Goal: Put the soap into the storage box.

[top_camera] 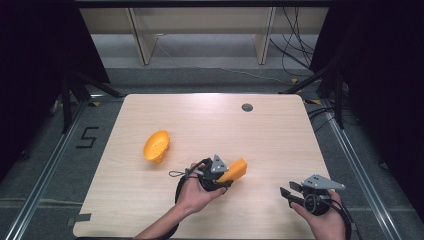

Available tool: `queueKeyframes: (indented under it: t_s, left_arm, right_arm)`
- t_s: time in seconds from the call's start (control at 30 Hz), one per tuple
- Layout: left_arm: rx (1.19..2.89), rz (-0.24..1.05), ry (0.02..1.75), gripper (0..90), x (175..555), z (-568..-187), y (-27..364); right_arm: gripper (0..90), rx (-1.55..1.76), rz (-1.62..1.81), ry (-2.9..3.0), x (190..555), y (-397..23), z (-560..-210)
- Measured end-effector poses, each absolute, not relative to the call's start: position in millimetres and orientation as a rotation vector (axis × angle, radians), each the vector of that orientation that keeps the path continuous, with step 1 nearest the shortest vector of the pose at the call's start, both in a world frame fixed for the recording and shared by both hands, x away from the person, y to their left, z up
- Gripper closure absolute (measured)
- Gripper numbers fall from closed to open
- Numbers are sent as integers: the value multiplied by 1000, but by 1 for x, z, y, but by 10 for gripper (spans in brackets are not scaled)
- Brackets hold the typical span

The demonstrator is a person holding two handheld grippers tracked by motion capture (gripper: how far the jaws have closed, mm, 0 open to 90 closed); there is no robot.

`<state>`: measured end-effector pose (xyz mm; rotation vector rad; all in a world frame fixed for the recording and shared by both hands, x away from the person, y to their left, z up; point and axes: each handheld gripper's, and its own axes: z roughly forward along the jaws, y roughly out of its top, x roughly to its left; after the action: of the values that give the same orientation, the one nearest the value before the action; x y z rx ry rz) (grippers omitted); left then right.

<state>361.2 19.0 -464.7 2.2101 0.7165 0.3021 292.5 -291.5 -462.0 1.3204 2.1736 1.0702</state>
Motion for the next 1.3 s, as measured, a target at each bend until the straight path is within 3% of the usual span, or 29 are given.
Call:
queueKeyframes:
  t_s: [0.43,1.3]
  left_arm:
    - [2073,382,860,603,342,-454,36]
    - [1973,489,1009,602,333,-446,75]
  right_arm:
    - [565,1320,1068,2179,293,-291,-462]
    - [564,1333,1079,2170,292,-291,-462]
